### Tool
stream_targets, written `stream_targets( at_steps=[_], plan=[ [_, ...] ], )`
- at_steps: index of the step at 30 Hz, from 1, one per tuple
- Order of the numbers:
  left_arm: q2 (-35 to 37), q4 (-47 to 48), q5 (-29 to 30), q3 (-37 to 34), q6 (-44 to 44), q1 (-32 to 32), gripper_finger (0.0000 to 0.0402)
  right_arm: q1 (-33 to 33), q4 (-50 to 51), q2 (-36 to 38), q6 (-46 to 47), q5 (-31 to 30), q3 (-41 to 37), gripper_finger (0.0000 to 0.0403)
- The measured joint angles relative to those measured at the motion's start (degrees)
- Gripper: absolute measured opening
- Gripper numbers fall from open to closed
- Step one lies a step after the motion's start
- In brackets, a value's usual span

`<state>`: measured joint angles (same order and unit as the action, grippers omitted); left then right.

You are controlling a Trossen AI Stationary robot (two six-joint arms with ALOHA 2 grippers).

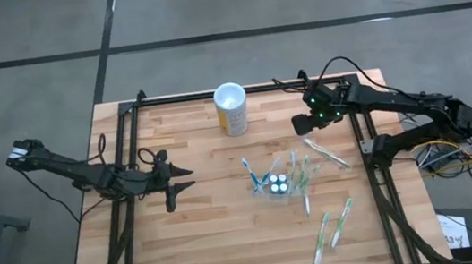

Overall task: Pick & Place toothbrushing station
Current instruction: Put the green toothbrush into the right section of the transparent organizer

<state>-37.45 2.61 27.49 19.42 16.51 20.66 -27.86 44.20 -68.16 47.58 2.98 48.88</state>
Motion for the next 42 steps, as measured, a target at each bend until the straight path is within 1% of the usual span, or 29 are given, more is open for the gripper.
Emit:
stream_targets(
  at_steps=[6, 14, 24, 29, 37, 42],
  plan=[
    [0.0, 0.0, -0.01, 0.0, 0.0, 0.0, 0.0157, -2.35, 0.18, -0.15, -1.32, 0.62, -0.04, 0.0157],
    [0.0, 0.0, 0.0, -0.02, 0.0, -0.02, 0.0157, -5.96, 0.05, -0.15, -4.66, 4.69, -0.13, 0.0155],
    [0.0, 0.0, 0.0, 0.0, 0.0, -0.02, 0.0157, -8.72, 0.01, -0.17, -8.31, 6.38, -0.2, 0.0155],
    [0.0, -0.01, -0.01, 0.0, 0.0, -0.02, 0.0157, -10.77, 0.15, -0.17, -10.13, 8.76, -0.43, 0.0153],
    [0.0, 0.0, -0.02, -0.01, 0.0, -0.02, 0.0157, -12.85, -0.1, -0.2, -11.84, 10.98, -2.1, 0.0153],
    [0.0, 0.0, 0.0, 0.0, 0.0, 0.0, 0.0157, -12.96, -1.87, -0.21, -12.01, 12.55, -4.01, 0.0155]
  ],
)
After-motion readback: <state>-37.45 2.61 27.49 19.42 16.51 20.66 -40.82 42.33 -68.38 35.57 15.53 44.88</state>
